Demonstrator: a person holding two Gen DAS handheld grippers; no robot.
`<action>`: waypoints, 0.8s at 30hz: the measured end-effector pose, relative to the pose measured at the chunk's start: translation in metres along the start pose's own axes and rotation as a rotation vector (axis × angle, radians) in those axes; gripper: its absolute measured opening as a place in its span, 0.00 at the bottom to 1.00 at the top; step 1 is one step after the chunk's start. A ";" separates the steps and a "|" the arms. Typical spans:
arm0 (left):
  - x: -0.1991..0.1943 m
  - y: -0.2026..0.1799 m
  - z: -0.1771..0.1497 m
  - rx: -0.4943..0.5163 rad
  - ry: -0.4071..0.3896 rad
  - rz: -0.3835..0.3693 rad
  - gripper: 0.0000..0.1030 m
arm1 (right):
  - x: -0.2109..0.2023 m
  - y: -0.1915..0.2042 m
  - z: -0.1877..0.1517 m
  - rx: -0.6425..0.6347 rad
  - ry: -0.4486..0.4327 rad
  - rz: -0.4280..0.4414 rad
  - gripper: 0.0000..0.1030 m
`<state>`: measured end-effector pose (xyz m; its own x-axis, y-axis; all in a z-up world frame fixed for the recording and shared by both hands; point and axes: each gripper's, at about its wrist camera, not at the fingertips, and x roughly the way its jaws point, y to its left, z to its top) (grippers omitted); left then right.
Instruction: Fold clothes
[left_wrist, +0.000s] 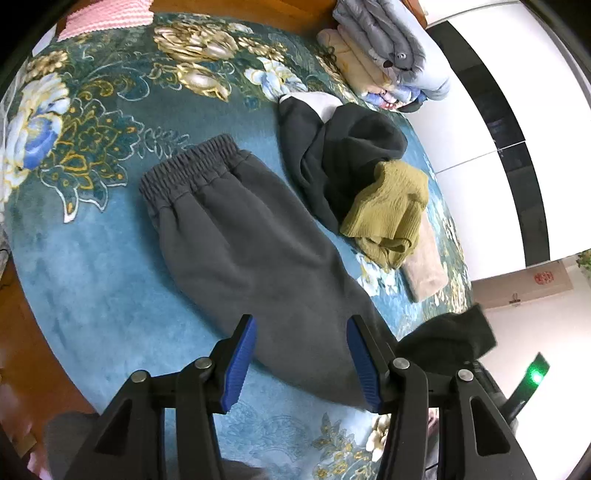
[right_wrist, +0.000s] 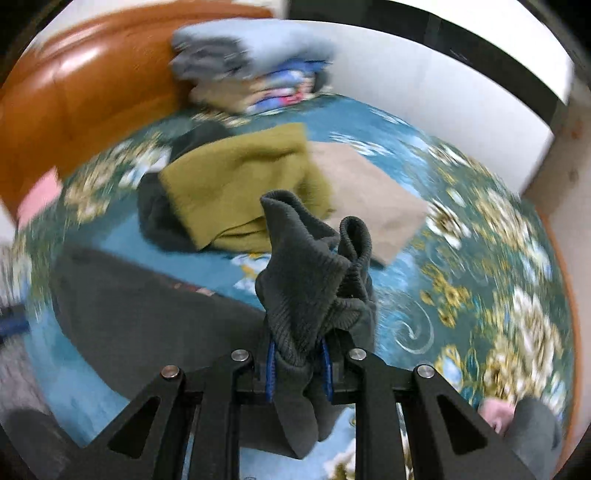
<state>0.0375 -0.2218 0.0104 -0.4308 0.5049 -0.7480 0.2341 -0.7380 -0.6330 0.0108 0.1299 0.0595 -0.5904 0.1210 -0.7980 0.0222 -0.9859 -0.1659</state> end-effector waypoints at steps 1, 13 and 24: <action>0.000 -0.002 -0.002 -0.001 0.000 0.006 0.53 | 0.006 0.015 -0.002 -0.048 0.003 -0.004 0.20; 0.036 -0.002 -0.023 -0.011 0.061 0.146 0.53 | 0.071 0.119 -0.039 -0.388 0.069 -0.078 0.21; 0.052 0.007 -0.023 -0.064 0.067 0.146 0.53 | 0.042 0.120 -0.039 -0.366 -0.027 0.053 0.53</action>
<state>0.0374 -0.1907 -0.0378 -0.3292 0.4247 -0.8434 0.3461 -0.7767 -0.5262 0.0198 0.0208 -0.0161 -0.6016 0.0630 -0.7963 0.3378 -0.8833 -0.3251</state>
